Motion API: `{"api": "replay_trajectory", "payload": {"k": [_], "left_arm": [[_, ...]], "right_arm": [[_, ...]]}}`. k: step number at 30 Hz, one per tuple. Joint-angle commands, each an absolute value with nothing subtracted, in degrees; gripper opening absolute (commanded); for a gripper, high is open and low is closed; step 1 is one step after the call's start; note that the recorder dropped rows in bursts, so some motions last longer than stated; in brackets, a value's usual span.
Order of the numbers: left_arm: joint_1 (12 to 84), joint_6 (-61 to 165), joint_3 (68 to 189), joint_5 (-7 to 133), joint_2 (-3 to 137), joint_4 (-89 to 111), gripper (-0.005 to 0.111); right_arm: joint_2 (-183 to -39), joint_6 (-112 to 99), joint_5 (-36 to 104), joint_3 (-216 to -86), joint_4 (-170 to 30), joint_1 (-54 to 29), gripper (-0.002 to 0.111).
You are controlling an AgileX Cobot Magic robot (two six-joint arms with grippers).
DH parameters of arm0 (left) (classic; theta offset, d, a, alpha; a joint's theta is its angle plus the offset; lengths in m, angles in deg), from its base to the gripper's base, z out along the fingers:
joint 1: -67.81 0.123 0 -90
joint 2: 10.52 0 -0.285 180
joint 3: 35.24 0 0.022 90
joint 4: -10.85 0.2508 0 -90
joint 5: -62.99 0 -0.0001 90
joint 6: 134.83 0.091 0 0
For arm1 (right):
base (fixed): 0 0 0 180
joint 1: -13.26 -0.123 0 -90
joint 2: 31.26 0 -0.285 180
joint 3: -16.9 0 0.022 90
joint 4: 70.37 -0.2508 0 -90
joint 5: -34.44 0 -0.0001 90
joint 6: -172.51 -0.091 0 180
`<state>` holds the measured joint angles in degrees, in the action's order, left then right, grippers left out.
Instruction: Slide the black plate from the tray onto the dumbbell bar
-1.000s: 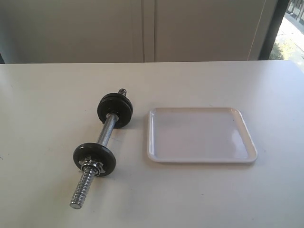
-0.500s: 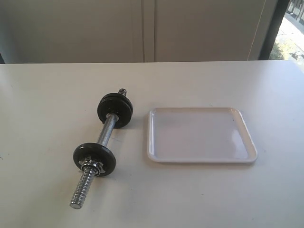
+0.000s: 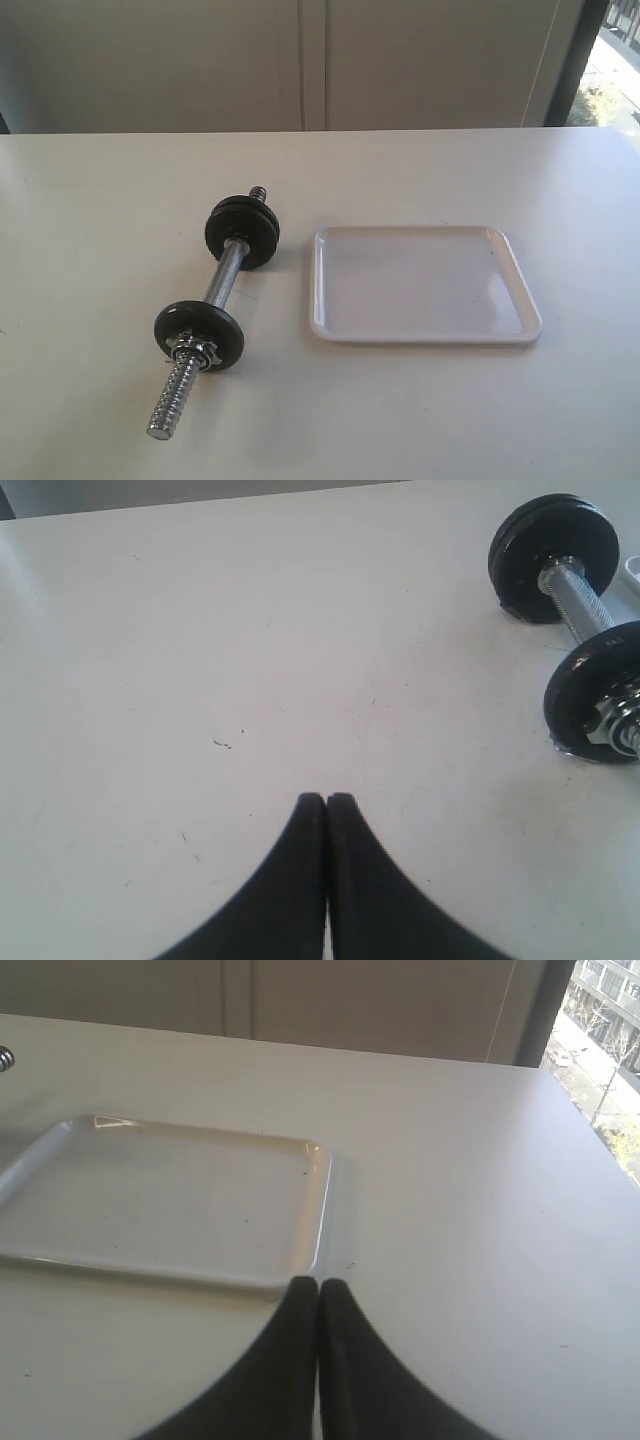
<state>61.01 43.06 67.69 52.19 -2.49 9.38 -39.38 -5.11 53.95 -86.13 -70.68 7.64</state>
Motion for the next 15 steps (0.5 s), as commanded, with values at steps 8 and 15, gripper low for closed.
{"api": "replay_trajectory", "payload": {"k": [8, 15], "left_arm": [[61.1, 42.5, 67.5, 52.2, -2.7, 9.4, 0.0], [60.2, 42.5, 67.5, 52.2, -2.7, 9.4, 0.0]], "right_arm": [[-39.0, -4.8, 53.7, -85.9, -70.8, 7.5, 0.0], [-39.0, -4.8, 53.7, -85.9, -70.8, 7.5, 0.0]]}}
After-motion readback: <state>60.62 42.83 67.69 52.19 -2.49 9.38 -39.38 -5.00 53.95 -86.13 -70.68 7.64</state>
